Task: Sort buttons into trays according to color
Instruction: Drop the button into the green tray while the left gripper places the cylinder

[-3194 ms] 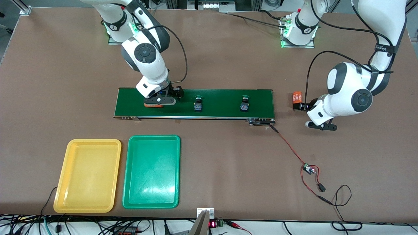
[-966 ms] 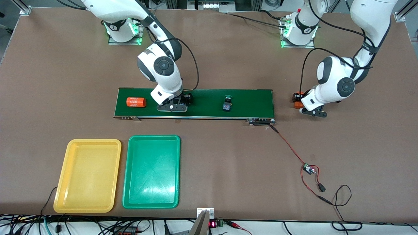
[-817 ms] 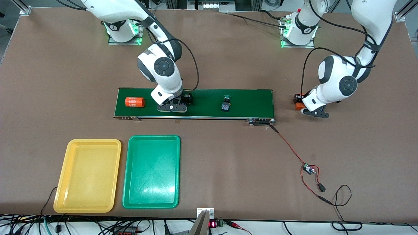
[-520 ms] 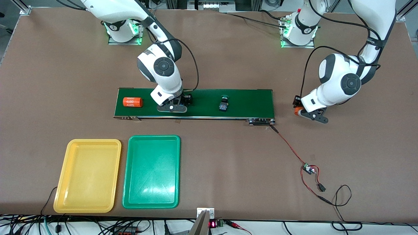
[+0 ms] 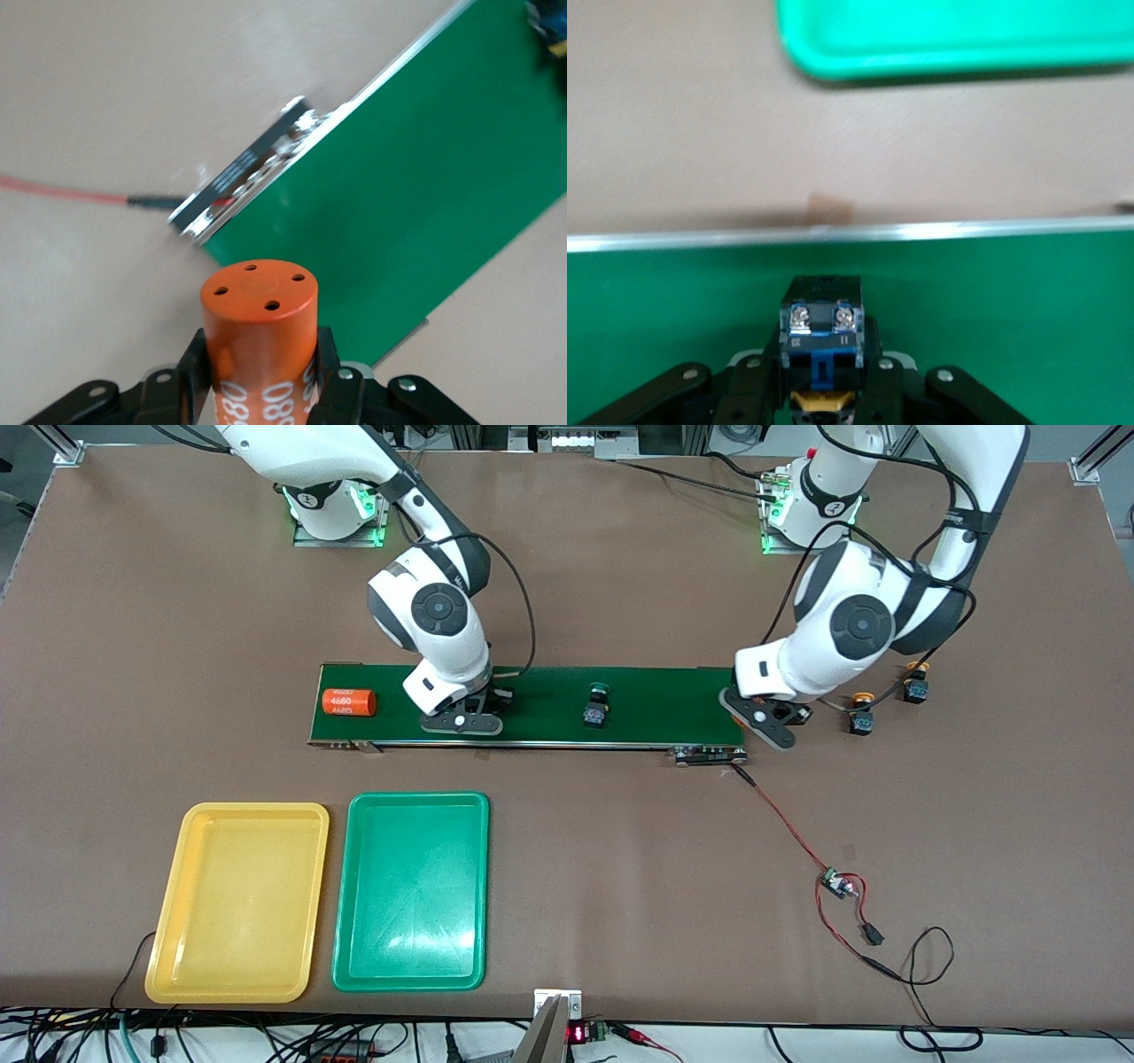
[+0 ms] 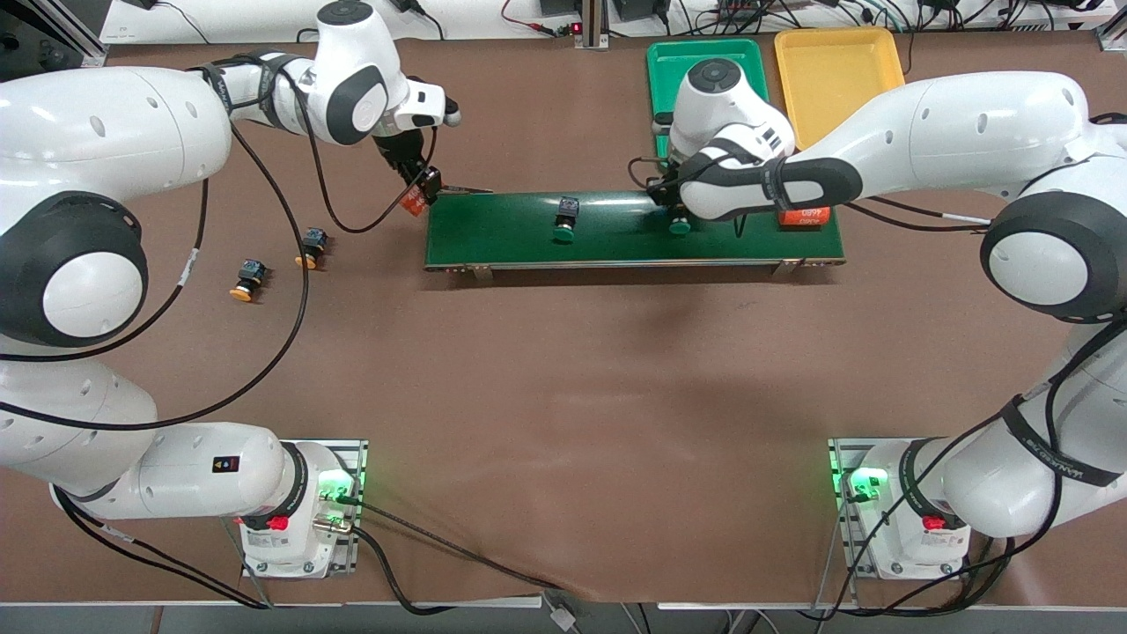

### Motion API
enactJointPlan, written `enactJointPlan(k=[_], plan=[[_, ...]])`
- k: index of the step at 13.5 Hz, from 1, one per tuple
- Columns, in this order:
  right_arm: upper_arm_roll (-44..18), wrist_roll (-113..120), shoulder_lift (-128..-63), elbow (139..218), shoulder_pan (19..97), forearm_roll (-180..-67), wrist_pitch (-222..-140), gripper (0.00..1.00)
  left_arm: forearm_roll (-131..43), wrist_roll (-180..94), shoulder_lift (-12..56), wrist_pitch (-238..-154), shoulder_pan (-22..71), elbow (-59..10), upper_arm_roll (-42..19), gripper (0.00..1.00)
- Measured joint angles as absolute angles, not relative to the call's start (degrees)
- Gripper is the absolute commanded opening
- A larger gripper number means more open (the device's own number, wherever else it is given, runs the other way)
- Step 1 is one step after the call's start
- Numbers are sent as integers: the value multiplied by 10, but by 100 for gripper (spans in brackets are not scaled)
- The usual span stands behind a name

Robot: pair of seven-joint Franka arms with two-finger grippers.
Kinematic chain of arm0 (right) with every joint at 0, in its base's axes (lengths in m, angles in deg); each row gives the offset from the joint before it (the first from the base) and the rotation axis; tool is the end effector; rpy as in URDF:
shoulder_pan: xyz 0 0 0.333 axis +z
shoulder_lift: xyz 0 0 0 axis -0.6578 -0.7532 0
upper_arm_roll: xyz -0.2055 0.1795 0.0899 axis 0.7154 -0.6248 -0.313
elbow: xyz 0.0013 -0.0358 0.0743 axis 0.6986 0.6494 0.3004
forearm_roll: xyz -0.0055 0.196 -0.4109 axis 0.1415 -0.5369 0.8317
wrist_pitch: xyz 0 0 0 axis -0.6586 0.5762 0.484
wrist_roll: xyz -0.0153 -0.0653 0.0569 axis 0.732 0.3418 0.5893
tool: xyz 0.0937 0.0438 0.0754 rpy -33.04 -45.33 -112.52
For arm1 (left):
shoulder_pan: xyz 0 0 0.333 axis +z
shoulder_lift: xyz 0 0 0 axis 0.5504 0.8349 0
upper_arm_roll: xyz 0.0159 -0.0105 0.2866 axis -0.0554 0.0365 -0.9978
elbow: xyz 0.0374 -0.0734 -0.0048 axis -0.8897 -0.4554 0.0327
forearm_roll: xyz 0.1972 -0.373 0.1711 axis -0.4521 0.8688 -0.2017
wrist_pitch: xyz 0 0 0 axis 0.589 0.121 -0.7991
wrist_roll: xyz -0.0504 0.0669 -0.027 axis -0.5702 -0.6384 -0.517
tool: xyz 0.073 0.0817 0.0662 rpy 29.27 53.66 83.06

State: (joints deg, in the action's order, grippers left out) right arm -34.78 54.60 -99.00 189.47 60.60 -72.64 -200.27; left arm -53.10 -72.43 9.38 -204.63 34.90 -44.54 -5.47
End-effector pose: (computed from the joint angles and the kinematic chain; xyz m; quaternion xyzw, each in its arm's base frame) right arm 0.5359 0.3809 0.1607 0.9996 -0.0182 0.0085 0.0207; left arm 0.5567 -0.2357 0.2247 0.9193 -0.3877 -0.0510 0.0447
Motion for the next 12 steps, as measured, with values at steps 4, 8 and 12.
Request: enactJointPlan(k=[4, 8, 12], plan=[[-316, 455, -978, 1799, 584, -726, -1891, 0, -536, -888, 99, -2073, 336, -443, -55, 3], [-265, 308, -983, 1746, 555, -770, -1873, 0, -603, -962, 121, -2091, 307, -443, -54, 3], [-204, 168, -1064, 1666, 544, -859, -1902, 0, -641, -964, 133, -2092, 283, -443, -54, 6]])
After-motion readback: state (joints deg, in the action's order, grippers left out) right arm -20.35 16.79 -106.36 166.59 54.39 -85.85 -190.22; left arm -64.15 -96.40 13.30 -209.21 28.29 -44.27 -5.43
